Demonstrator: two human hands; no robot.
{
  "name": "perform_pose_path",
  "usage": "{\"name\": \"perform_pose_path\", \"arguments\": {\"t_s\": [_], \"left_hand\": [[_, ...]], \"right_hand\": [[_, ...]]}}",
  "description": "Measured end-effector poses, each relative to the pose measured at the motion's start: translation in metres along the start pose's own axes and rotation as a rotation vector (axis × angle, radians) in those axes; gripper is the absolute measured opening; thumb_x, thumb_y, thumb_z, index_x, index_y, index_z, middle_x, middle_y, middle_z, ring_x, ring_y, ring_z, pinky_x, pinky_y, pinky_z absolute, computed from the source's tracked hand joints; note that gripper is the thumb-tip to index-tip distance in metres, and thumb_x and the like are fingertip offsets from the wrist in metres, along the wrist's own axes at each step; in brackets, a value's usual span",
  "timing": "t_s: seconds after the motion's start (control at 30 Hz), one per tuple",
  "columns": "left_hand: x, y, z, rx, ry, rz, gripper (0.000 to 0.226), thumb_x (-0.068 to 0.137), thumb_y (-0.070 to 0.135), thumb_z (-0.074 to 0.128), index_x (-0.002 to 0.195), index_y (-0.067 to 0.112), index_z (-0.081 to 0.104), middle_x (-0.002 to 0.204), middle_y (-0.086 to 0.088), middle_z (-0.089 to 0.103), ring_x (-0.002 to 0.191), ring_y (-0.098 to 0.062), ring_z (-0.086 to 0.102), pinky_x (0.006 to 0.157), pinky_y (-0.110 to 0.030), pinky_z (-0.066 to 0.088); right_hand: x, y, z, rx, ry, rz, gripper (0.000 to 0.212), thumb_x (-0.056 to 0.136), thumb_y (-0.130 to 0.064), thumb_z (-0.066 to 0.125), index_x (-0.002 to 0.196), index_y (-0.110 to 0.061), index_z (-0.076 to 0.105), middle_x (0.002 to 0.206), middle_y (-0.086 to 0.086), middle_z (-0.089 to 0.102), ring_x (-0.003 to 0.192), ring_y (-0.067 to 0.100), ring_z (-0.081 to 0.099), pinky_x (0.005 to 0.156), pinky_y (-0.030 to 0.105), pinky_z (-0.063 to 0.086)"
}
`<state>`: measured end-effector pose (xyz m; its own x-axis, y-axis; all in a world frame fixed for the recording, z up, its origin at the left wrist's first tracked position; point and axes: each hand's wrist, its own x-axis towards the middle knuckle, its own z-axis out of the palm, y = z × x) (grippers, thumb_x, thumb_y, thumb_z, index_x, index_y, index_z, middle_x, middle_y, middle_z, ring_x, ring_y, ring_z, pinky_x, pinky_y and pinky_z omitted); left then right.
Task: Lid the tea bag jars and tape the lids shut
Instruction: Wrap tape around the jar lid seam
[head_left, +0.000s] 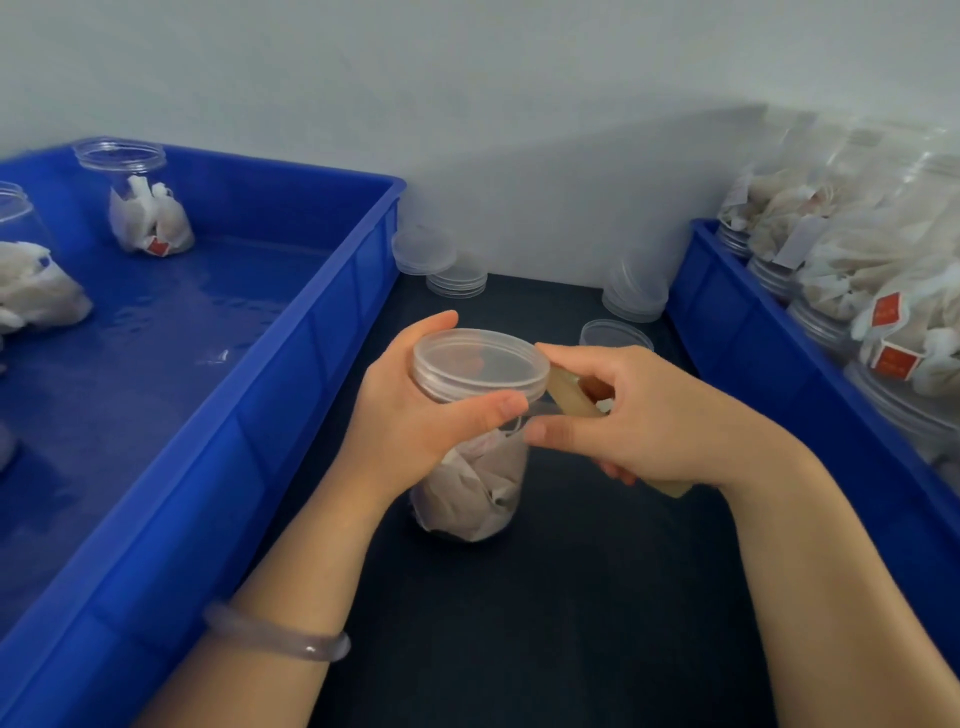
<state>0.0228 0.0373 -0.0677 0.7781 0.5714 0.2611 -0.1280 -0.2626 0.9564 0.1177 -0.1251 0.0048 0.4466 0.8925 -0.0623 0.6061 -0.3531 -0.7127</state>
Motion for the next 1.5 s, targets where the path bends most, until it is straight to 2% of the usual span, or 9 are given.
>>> {"name": "perform_pose_path", "arguments": {"t_s": [0.2, 0.53, 0.67, 0.77, 0.9, 1.07, 1.13, 1.3, 1.5], "left_hand": [[0.0, -0.003, -0.012, -0.104, -0.048, 0.006, 0.095, 0.041, 0.052, 0.082, 0.126, 0.025, 0.052, 0.117, 0.004, 0.065, 0.11, -0.01, 0.062, 0.089, -0.031, 0.053], [0.0, -0.004, -0.016, -0.155, -0.162, 0.013, 0.104, 0.039, 0.065, 0.084, 0.126, 0.02, 0.052, 0.117, 0.0, 0.067, 0.112, -0.016, 0.062, 0.089, -0.028, 0.051], [0.001, -0.005, -0.021, -0.158, -0.235, 0.025, 0.103, 0.043, 0.064, 0.084, 0.128, 0.018, 0.05, 0.122, -0.006, 0.064, 0.116, -0.02, 0.06, 0.092, -0.029, 0.05], [0.0, -0.003, -0.02, -0.138, -0.242, 0.043, 0.105, 0.043, 0.067, 0.081, 0.13, 0.019, 0.047, 0.123, -0.005, 0.062, 0.116, -0.017, 0.059, 0.095, -0.028, 0.049], [-0.001, 0.003, -0.013, -0.02, -0.129, 0.127, 0.094, 0.053, 0.054, 0.075, 0.135, 0.024, 0.04, 0.118, 0.007, 0.058, 0.109, 0.001, 0.058, 0.085, -0.011, 0.046], [-0.001, 0.006, -0.007, 0.127, -0.098, 0.104, 0.118, 0.031, 0.066, 0.08, 0.137, 0.04, 0.033, 0.119, 0.025, 0.052, 0.109, 0.016, 0.049, 0.079, 0.001, 0.041], [0.001, 0.004, -0.008, 0.091, -0.055, 0.104, 0.116, 0.032, 0.061, 0.082, 0.136, 0.032, 0.04, 0.116, 0.021, 0.056, 0.106, 0.015, 0.053, 0.078, 0.0, 0.042], [0.004, -0.001, -0.015, 0.007, -0.027, 0.091, 0.1, 0.042, 0.051, 0.08, 0.133, 0.024, 0.048, 0.117, 0.014, 0.061, 0.107, 0.005, 0.058, 0.086, -0.01, 0.047], [0.001, -0.002, -0.018, -0.047, -0.168, 0.091, 0.1, 0.043, 0.063, 0.083, 0.129, 0.025, 0.05, 0.12, 0.008, 0.064, 0.115, -0.01, 0.059, 0.091, -0.022, 0.05]], "right_hand": [[-0.004, 0.0, -0.005, 0.007, 0.056, 0.01, 0.082, 0.047, -0.073, 0.059, 0.124, -0.044, 0.057, 0.069, 0.005, 0.068, 0.044, 0.005, 0.054, 0.045, 0.012, 0.041], [0.011, 0.011, 0.003, 0.051, 0.075, -0.028, 0.035, 0.071, -0.055, 0.069, 0.106, -0.055, 0.063, 0.063, 0.008, 0.056, 0.046, 0.007, 0.046, 0.046, 0.017, 0.042], [0.016, 0.013, 0.011, 0.125, -0.003, -0.078, 0.054, 0.081, -0.042, 0.069, 0.132, -0.044, 0.05, 0.078, -0.028, 0.063, 0.05, -0.001, 0.049, 0.048, 0.015, 0.04], [0.016, 0.015, 0.013, 0.207, -0.016, -0.1, 0.044, 0.084, -0.034, 0.069, 0.122, -0.051, 0.055, 0.077, 0.001, 0.063, 0.05, 0.006, 0.041, 0.046, 0.016, 0.038], [0.012, 0.016, 0.007, 0.114, 0.031, -0.052, 0.033, 0.082, -0.045, 0.068, 0.112, -0.055, 0.059, 0.072, 0.009, 0.06, 0.05, 0.005, 0.042, 0.046, 0.016, 0.037], [0.01, 0.01, 0.007, -0.091, 0.085, -0.038, 0.051, 0.077, -0.066, 0.057, 0.126, -0.054, 0.051, 0.089, -0.038, 0.06, 0.075, -0.016, 0.053, 0.063, 0.008, 0.039], [0.008, 0.007, 0.006, -0.107, 0.041, -0.045, 0.055, 0.074, -0.068, 0.053, 0.127, -0.054, 0.049, 0.107, -0.027, 0.063, 0.087, -0.008, 0.058, 0.073, 0.017, 0.044], [0.002, 0.004, -0.002, -0.155, 0.145, 0.016, 0.06, 0.067, -0.065, 0.052, 0.124, -0.043, 0.058, 0.081, -0.01, 0.066, 0.062, -0.012, 0.057, 0.058, 0.013, 0.038], [0.008, 0.011, 0.001, -0.113, 0.208, -0.05, 0.044, 0.059, -0.075, 0.056, 0.1, -0.06, 0.058, 0.084, -0.004, 0.067, 0.075, 0.008, 0.059, 0.063, 0.022, 0.047]]}}
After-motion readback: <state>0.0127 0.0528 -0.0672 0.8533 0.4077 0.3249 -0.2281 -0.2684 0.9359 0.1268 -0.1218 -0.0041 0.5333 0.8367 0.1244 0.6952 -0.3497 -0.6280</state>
